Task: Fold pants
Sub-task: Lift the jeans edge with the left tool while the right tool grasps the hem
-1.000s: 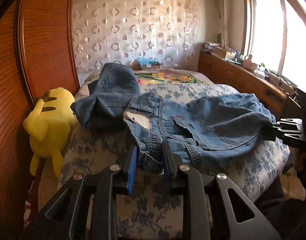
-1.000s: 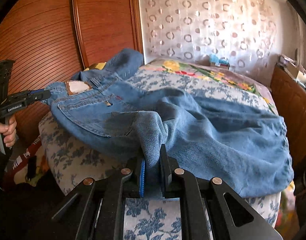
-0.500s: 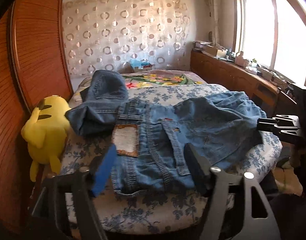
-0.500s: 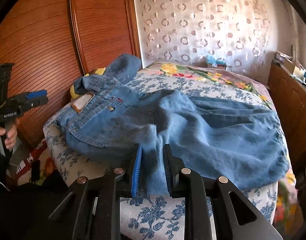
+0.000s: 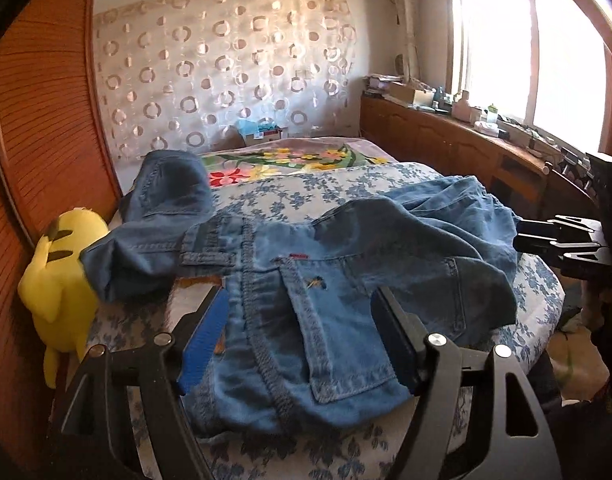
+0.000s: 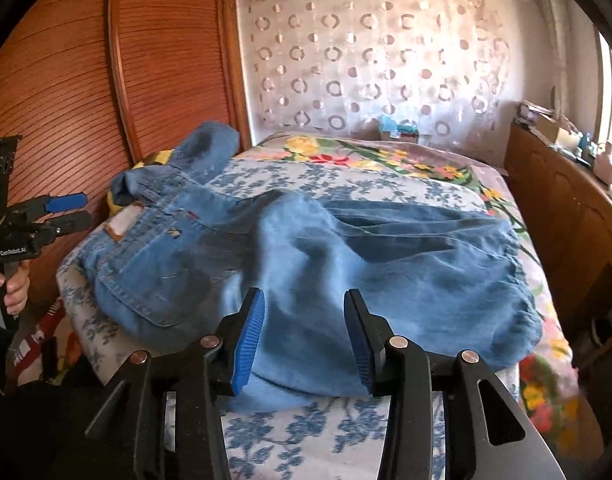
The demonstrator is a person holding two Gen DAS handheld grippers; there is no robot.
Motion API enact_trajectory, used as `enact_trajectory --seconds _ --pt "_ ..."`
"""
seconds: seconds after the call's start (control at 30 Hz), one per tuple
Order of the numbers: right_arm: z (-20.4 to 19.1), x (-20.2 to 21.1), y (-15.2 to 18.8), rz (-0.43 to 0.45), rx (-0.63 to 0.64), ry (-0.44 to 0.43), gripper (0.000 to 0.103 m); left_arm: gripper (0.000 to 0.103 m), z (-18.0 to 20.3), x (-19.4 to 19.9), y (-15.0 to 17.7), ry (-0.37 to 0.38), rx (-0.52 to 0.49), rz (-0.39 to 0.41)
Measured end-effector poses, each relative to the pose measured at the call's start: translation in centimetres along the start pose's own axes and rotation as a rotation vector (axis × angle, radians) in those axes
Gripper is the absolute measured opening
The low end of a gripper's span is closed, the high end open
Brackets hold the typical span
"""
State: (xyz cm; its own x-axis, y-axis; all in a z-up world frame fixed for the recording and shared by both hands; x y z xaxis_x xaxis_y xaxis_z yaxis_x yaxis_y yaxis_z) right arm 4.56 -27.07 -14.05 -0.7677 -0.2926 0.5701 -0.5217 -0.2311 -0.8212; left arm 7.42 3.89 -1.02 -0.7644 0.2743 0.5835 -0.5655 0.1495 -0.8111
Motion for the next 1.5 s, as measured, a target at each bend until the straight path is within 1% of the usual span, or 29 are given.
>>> enact_trajectory --seconds 0.23,0.5,0.67,0.8,0.93,1.1,1.2,1.3,1.5 --pt "2.5 -1.5 -1.1 -0.008 -0.018 0.038 0.043 0.074 1.3 -3.3 -2.5 0.024 -0.053 -0.014" --pt "5.5 -3.6 -2.8 -0.008 -0.033 0.079 0.043 0.074 2.0 -7.6 -5.4 0.08 -0.062 -0.049" --pt "8.3 -5.1 -3.8 -0.018 -0.069 0.12 0.043 0.074 2.6 -10.4 -7.0 0.106 -0.078 -0.066" --pt "10.8 -6.6 -4.3 -0.04 -0.095 0.162 0.043 0.074 3.5 -12.5 -7.6 0.127 -0.091 -0.07" --pt "13.2 -8.1 -4.7 -0.064 -0.143 0.204 0.043 0.074 4.1 -14.4 -7.3 0.144 -0.1 -0.069" --pt "15.9 -9.8 -5.3 -0.102 -0.19 0.25 0.043 0.074 3.7 -15.6 -6.8 0.155 -0.091 -0.082" --pt "16.8 -11.2 -5.9 -0.128 -0.211 0.256 0.043 0.074 3.5 -15.5 -6.5 0.159 -0.082 -0.07" --pt "17.0 -12.1 -5.7 -0.163 -0.227 0.264 0.043 0.074 3.4 -15.3 -6.2 0.16 -0.079 -0.057" --pt "17.4 -12.1 -5.9 -0.208 -0.263 0.241 0.043 0.074 3.4 -15.6 -6.0 0.162 -0.083 -0.062"
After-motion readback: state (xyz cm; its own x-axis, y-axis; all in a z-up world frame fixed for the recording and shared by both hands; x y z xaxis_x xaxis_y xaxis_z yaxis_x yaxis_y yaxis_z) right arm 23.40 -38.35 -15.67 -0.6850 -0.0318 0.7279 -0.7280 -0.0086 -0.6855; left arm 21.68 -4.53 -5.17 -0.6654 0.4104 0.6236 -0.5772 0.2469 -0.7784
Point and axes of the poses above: each gripper's, at about its wrist camera, not at the fingertips, and x roughly against the way its jaws point, z to its right, y to its underside, the point moved 1 cm from there along -x, roughly the way its jaws point, and after that the axes turned 3 degrees about y, right-handed, at the moved point
